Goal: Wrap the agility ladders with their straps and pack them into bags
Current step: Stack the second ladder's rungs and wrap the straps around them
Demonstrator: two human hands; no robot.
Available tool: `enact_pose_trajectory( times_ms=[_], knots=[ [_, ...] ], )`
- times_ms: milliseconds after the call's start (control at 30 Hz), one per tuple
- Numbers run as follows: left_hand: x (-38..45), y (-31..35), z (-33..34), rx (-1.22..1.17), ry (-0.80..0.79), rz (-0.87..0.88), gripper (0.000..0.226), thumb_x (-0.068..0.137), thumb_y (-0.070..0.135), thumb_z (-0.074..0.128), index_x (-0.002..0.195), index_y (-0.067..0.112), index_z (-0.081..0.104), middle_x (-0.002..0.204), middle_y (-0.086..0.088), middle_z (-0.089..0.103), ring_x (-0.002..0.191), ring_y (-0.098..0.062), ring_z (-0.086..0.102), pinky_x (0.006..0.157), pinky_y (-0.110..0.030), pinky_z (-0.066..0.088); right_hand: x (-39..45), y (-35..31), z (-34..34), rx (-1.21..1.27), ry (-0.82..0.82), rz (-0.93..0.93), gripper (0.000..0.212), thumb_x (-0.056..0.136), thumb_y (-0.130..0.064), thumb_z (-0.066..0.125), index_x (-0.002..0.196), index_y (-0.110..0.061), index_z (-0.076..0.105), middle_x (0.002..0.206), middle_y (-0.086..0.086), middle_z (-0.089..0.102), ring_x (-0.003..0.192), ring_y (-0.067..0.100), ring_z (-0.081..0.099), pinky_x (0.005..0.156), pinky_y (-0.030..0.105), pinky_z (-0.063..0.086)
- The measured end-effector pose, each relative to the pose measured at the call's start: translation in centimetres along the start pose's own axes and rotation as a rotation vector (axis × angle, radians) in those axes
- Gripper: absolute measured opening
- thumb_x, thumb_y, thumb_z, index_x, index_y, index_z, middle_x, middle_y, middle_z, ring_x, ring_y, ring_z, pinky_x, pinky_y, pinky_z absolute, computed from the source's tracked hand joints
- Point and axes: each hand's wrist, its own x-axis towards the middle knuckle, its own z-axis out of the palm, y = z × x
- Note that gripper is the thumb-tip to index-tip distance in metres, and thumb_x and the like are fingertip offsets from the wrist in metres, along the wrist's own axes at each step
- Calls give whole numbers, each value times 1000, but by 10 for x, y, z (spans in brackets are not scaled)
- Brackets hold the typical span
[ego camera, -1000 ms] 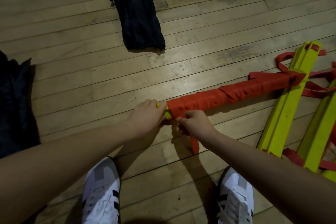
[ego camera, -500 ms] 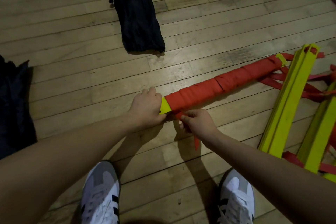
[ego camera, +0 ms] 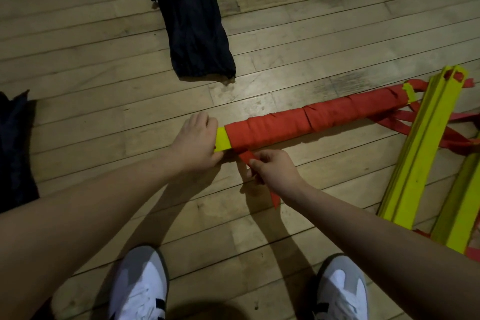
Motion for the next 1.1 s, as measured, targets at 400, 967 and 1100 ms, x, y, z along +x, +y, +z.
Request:
enact_pose_trajectory(
  times_ms=[400,967,1100],
  knots=[
    [-11,-7,9,-177,76,75,52,83,34,68,124,9,49,118,-9,53,109,-25,47,91,-38,39,-6,-6,16,-17,105,-127,21,92,-7,54,79,-1,69,60,1,63,57,14,55,58,32,46],
    [-28,-1,17,45,86,-242,67,90,45,54,139,8,26,126,-10,37,113,-26,38,94,-36,31,-8,-21,34,-5,-20,-37,21,93,-6,53,84,6,68,58,3,62,53,15,53,57,27,45],
    [-45,7,26,-161,29,-234,72,91,37,53,148,14,17,127,-9,33,117,-26,33,99,-37,28,-12,-14,40,-40,-66,1,20,92,-5,54,85,8,66,61,6,62,49,12,53,50,19,44]
  ],
)
